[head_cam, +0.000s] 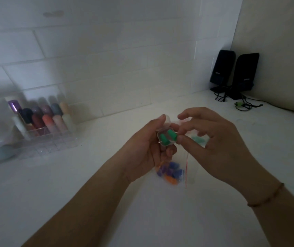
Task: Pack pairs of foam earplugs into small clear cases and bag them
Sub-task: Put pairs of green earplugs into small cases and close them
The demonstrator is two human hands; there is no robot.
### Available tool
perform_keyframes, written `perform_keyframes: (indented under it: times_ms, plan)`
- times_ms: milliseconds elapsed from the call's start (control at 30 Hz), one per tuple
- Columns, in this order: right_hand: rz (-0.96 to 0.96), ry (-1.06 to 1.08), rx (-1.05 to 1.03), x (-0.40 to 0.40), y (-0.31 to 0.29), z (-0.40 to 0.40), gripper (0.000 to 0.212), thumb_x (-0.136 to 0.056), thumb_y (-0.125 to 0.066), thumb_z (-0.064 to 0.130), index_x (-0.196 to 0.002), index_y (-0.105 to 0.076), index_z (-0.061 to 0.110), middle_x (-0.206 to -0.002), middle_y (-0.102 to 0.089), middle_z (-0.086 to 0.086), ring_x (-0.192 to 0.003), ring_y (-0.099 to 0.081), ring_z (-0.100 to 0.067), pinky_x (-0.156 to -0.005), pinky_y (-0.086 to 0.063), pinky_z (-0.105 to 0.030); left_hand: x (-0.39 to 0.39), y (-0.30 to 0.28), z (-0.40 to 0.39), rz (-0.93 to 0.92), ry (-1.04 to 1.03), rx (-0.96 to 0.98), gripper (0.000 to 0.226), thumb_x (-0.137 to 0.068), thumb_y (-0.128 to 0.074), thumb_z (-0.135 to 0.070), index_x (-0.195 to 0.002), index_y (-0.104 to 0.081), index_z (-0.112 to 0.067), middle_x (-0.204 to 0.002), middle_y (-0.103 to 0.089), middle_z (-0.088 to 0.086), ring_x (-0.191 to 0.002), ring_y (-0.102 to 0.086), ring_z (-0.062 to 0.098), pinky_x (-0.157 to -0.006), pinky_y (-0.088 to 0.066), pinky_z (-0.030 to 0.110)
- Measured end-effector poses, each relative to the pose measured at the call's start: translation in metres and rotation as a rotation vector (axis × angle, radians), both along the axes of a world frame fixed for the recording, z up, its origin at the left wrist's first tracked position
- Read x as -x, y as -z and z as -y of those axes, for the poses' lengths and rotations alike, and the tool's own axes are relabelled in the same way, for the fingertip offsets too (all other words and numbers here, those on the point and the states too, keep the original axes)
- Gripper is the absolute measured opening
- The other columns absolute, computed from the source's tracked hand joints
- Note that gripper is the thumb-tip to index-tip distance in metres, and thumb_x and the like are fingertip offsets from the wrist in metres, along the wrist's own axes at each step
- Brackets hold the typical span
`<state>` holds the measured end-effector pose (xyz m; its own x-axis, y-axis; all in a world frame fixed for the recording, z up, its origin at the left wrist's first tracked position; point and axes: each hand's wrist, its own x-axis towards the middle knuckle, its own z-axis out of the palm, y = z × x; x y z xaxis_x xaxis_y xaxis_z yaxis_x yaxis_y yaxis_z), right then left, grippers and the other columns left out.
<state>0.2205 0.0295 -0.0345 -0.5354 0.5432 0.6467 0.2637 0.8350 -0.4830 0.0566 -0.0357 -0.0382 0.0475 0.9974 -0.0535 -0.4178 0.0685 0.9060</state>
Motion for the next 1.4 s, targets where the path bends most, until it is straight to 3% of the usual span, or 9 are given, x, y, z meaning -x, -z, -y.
perform_keyframes:
  times_ms: [200, 400, 500, 600, 800, 933, 1100, 1233, 1400]
  plan:
    - [0.049, 0.007, -0.002, 0.001, 0.004, 0.000, 0.009, -0.078, -0.059, 0.042, -0.080, -0.065, 0.035, -0.115, -0.055, 0.025, -0.095, -0.059, 0.000, -0.081, -0.048, -0.051, -0.003, -0.001, 0.002, 0.021, 0.059, 0.004, 0.045, -0.087, -0.053, -0.042, -0.108, -0.056, -0.003, -0.082, -0.058, 0.010, -0.056, -0.051, 0.014, -0.053, -0.046, 0.021]
    - [0.059, 0.025, -0.018, -0.004, -0.002, 0.000, 0.015, -0.076, -0.061, 0.042, -0.084, -0.068, 0.032, -0.115, -0.057, 0.020, -0.098, -0.060, -0.003, -0.079, -0.052, -0.039, 0.000, -0.002, 0.002, 0.074, 0.122, 0.022, 0.051, -0.087, -0.051, -0.048, -0.108, -0.059, -0.003, -0.092, -0.057, 0.015, -0.060, -0.051, 0.015, -0.056, -0.046, 0.021]
    - [-0.058, 0.118, -0.025, -0.009, -0.009, -0.004, 0.008, -0.080, -0.064, 0.025, -0.086, -0.069, 0.023, -0.100, -0.064, 0.011, -0.088, -0.062, -0.006, -0.073, -0.051, -0.025, 0.001, -0.004, 0.003, 0.052, 0.067, 0.021, 0.046, -0.087, -0.056, -0.024, -0.124, -0.054, 0.003, -0.090, -0.059, 0.017, -0.060, -0.052, 0.017, -0.054, -0.044, 0.023]
    - [-0.172, 0.192, 0.098, -0.010, -0.014, -0.003, 0.008, -0.084, -0.061, 0.027, -0.089, -0.067, 0.029, -0.084, -0.064, 0.020, -0.075, -0.061, -0.004, -0.064, -0.048, -0.014, -0.001, -0.005, 0.006, -0.167, -0.060, -0.043, 0.054, -0.085, -0.061, 0.001, -0.136, -0.045, -0.010, -0.094, -0.068, 0.018, -0.065, -0.058, 0.021, -0.061, -0.047, 0.030]
    - [0.135, 0.040, 0.190, -0.003, -0.006, 0.002, 0.025, -0.087, -0.052, 0.045, -0.098, -0.071, 0.033, -0.098, -0.066, 0.021, -0.088, -0.058, 0.002, -0.078, -0.040, -0.010, -0.007, -0.004, 0.011, -0.465, -0.136, -0.212, 0.087, -0.087, -0.059, 0.010, -0.151, -0.017, -0.031, -0.083, -0.072, 0.012, -0.078, -0.069, 0.027, -0.073, -0.057, 0.034]
    - [0.069, 0.041, 0.233, 0.001, -0.003, 0.003, 0.019, -0.085, -0.058, 0.043, -0.096, -0.072, 0.035, -0.100, -0.064, 0.022, -0.091, -0.058, -0.002, -0.083, -0.042, -0.020, -0.014, -0.004, 0.011, -0.532, -0.202, -0.262, 0.085, -0.083, -0.068, 0.003, -0.147, -0.025, -0.032, -0.083, -0.075, 0.006, -0.077, -0.073, 0.021, -0.072, -0.058, 0.029]
    - [-0.122, 0.019, 0.613, 0.001, -0.010, 0.003, 0.018, -0.090, -0.058, 0.034, -0.092, -0.072, 0.024, -0.071, -0.070, 0.009, -0.060, -0.059, 0.001, -0.059, -0.043, -0.014, -0.012, 0.011, 0.004, -1.042, -0.544, -0.641, 0.051, -0.073, -0.083, -0.019, -0.118, -0.060, -0.022, -0.097, -0.070, -0.010, -0.085, -0.069, 0.006, -0.076, -0.056, 0.019]
    - [-0.102, -0.126, 0.729, -0.005, -0.015, 0.005, 0.016, -0.087, -0.066, 0.019, -0.102, -0.070, 0.015, -0.078, -0.073, -0.004, -0.062, -0.062, -0.010, -0.057, -0.049, -0.025, -0.012, 0.012, 0.002, -1.084, -0.602, -0.658, 0.047, -0.073, -0.083, -0.018, -0.112, -0.060, -0.030, -0.098, -0.067, -0.018, -0.089, -0.065, 0.005, -0.077, -0.053, 0.019]
    - [-0.320, 0.320, 0.504, -0.045, -0.021, -0.040, 0.016, -0.083, -0.072, 0.019, -0.097, -0.067, 0.022, -0.077, -0.069, 0.002, -0.057, -0.061, -0.005, -0.056, -0.046, -0.019, -0.007, 0.019, 0.001, -1.197, -0.444, -0.497, 0.063, -0.075, -0.075, -0.044, -0.131, -0.047, -0.039, -0.117, -0.059, -0.026, -0.110, -0.057, 0.000, -0.093, -0.044, 0.019]
